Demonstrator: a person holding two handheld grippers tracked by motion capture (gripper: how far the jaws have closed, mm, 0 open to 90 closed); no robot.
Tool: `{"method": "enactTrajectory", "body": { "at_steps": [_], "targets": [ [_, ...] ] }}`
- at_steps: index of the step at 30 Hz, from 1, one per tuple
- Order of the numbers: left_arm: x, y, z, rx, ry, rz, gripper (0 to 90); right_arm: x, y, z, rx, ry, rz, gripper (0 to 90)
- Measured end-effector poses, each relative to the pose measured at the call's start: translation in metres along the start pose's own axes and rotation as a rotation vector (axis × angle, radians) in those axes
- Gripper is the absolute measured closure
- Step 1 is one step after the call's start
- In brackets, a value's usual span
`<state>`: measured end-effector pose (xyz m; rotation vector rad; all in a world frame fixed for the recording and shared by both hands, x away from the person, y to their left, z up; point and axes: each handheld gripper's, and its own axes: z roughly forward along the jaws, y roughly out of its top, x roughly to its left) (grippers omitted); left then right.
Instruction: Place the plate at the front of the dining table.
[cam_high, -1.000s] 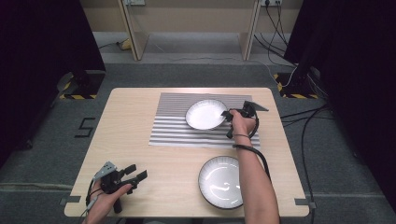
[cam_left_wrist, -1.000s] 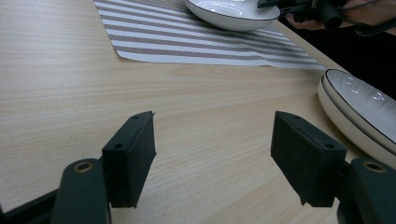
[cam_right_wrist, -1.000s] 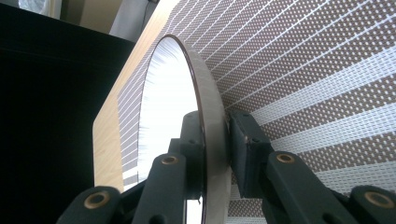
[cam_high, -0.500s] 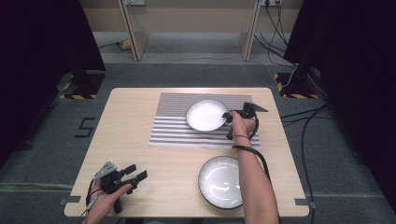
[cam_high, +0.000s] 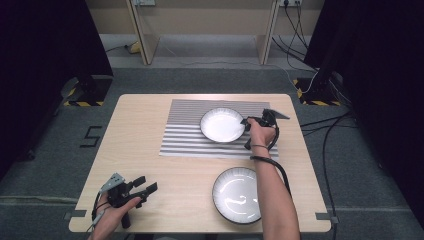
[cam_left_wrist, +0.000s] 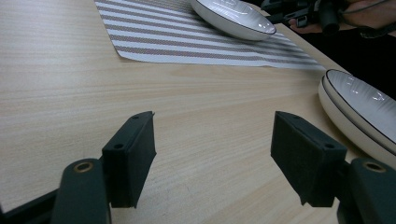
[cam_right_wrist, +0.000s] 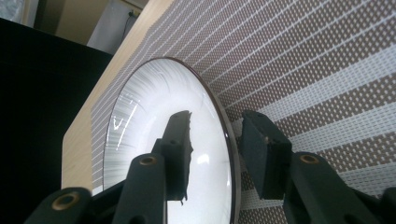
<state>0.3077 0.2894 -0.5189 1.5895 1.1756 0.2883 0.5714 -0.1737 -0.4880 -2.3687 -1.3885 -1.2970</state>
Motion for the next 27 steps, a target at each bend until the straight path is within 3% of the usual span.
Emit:
{"method": "enactTrajectory", "body": {
  "at_steps": [27],
  "targets": [
    [-0.001,0.0,0.0,0.0,-0.004,0.0,30.1,-0.003,0.001,-0.033,-0.018,0.017,0.012,56.5]
  ]
}}
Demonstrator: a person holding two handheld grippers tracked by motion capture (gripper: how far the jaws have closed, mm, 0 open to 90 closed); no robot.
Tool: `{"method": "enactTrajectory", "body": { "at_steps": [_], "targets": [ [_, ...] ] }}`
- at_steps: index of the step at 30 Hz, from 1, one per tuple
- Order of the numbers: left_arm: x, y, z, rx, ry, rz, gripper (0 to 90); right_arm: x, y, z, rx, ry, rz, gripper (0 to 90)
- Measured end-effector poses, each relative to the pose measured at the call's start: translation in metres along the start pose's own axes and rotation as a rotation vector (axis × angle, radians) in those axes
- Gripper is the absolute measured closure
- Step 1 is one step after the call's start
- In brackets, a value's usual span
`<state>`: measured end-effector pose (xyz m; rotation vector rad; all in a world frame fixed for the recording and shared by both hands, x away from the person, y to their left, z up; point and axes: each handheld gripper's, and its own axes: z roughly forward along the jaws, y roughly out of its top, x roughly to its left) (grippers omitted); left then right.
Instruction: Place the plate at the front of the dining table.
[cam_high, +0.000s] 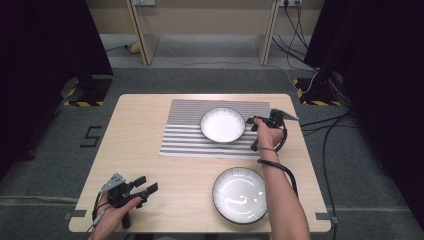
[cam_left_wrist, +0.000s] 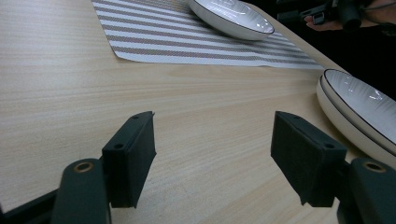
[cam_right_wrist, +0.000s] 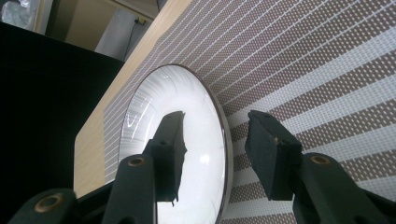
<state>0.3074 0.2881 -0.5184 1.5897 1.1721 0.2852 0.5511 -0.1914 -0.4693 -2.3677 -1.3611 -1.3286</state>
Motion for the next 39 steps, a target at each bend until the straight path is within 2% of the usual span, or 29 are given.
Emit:
{"method": "enactTrajectory", "body": {
  "at_steps": [10,29,39],
  "targets": [
    [0.0,0.0,0.0,0.0,0.0,-0.001,30.2,-0.003,-0.004,-0.008,-0.002,-0.001,-0.011,56.0],
    [-0.001,0.0,0.001,-0.001,-0.003,-0.003,30.2,0.002,-0.014,-0.017,0.011,0.009,-0.042,55.0],
    [-0.002,0.0,0.001,-0.001,-0.001,-0.002,30.2,-0.001,-0.02,-0.037,0.009,0.02,-0.051,54.7]
  ]
}}
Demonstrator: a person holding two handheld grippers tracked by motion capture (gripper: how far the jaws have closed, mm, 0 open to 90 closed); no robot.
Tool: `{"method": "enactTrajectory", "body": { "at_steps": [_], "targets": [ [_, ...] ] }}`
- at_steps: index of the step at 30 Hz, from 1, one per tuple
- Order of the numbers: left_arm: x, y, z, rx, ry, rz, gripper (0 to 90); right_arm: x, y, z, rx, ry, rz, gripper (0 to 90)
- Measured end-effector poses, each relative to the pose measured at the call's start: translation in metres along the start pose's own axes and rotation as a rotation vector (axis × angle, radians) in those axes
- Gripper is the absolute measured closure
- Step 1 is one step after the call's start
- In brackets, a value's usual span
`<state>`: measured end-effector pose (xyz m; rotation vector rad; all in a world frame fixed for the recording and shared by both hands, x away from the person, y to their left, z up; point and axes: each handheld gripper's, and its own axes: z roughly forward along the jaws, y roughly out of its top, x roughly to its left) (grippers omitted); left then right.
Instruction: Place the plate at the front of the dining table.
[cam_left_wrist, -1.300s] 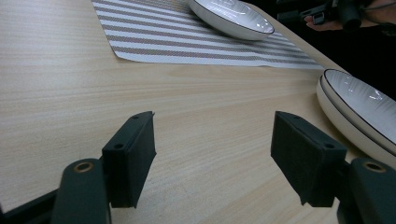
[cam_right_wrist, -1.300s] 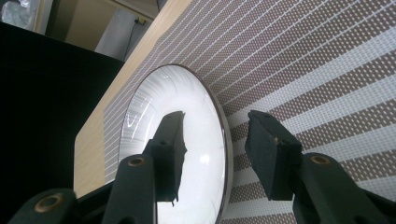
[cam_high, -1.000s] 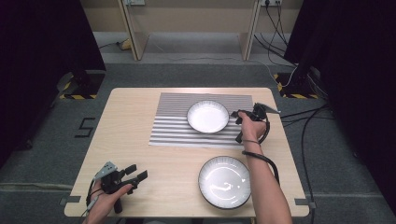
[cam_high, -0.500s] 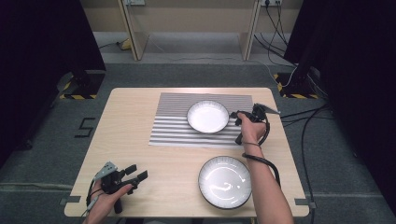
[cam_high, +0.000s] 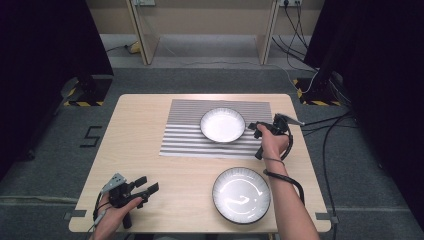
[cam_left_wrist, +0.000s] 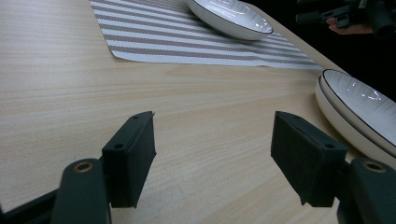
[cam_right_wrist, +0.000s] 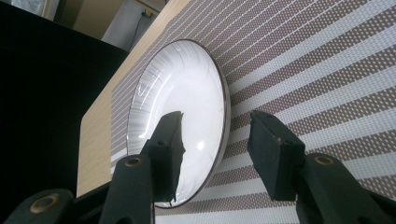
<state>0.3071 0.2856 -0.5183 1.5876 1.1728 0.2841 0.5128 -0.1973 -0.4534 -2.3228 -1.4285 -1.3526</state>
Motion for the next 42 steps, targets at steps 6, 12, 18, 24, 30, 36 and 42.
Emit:
{"method": "enactTrajectory", "body": {
  "at_steps": [6,12,18,24,30,36,42],
  "targets": [
    [-0.001,0.0,0.0,-0.001,-0.003,0.001,30.2,-0.004,-0.007,-0.009,0.007,0.003,-0.004,54.6],
    [-0.001,0.0,0.0,0.001,-0.003,0.003,30.2,-0.005,-0.013,-0.015,0.013,0.008,-0.022,54.5],
    [-0.001,0.0,0.0,0.002,-0.004,0.002,30.2,-0.005,-0.019,-0.019,0.025,0.017,-0.036,54.4],
    [-0.001,-0.001,0.0,0.002,-0.002,0.004,30.1,-0.004,-0.024,-0.022,0.034,0.021,-0.042,54.2],
    [-0.001,-0.001,0.0,0.004,-0.003,0.004,30.2,-0.005,-0.032,-0.026,0.043,0.026,-0.06,53.9],
    [-0.002,-0.001,0.001,0.006,0.001,0.004,30.1,-0.009,-0.038,-0.032,0.051,0.033,-0.063,53.6],
    [-0.002,-0.001,0.001,0.005,0.002,0.003,30.2,-0.012,-0.045,-0.038,0.052,0.036,-0.08,53.5]
  ]
}}
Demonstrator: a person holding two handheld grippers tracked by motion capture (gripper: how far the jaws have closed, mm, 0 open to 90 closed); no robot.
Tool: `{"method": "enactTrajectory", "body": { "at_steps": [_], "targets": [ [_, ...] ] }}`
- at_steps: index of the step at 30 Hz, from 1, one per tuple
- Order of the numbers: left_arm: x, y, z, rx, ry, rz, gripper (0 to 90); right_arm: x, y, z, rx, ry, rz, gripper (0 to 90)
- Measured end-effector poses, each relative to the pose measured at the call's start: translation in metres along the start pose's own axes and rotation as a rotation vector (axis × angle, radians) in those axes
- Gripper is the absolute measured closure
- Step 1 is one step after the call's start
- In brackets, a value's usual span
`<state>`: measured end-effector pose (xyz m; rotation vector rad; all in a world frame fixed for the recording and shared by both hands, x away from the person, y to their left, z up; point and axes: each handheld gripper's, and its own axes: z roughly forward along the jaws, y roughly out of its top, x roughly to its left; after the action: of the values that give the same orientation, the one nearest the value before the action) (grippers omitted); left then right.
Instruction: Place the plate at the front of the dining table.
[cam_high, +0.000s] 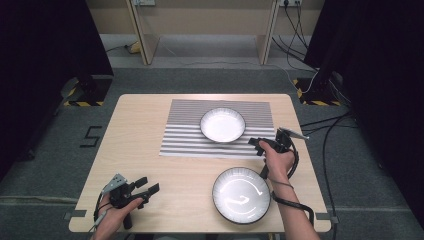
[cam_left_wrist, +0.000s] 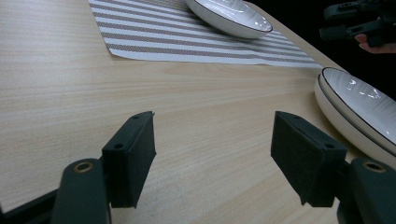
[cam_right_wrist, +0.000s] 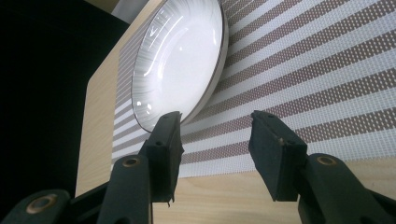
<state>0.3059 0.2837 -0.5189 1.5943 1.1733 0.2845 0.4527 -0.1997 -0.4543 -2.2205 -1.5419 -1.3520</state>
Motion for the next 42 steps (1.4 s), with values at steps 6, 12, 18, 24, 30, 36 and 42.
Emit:
{"method": "enactTrajectory", "body": {
  "at_steps": [6,12,18,24,30,36,42],
  "targets": [
    [0.0,0.0,0.0,0.0,-0.002,0.0,30.2,-0.001,-0.007,-0.006,0.005,0.009,-0.005,53.4],
    [-0.001,0.0,0.0,0.001,-0.001,0.0,30.1,-0.002,-0.012,-0.016,0.0,0.017,-0.013,53.1],
    [-0.001,-0.001,0.0,0.001,-0.003,0.0,30.1,-0.005,-0.021,-0.022,0.001,0.018,-0.018,53.0],
    [-0.001,-0.001,0.0,0.001,-0.004,0.0,30.1,-0.012,-0.028,-0.028,0.002,0.013,-0.017,52.9],
    [-0.001,0.0,0.0,-0.002,-0.003,-0.001,30.1,-0.014,-0.035,-0.033,0.005,0.02,-0.019,52.8],
    [-0.001,0.0,-0.001,-0.007,-0.003,-0.004,30.0,-0.014,-0.038,-0.039,0.002,0.031,-0.026,52.7],
    [-0.001,0.0,-0.001,-0.009,-0.005,-0.007,30.0,-0.012,-0.044,-0.044,0.003,0.028,-0.043,52.6]
  ]
}}
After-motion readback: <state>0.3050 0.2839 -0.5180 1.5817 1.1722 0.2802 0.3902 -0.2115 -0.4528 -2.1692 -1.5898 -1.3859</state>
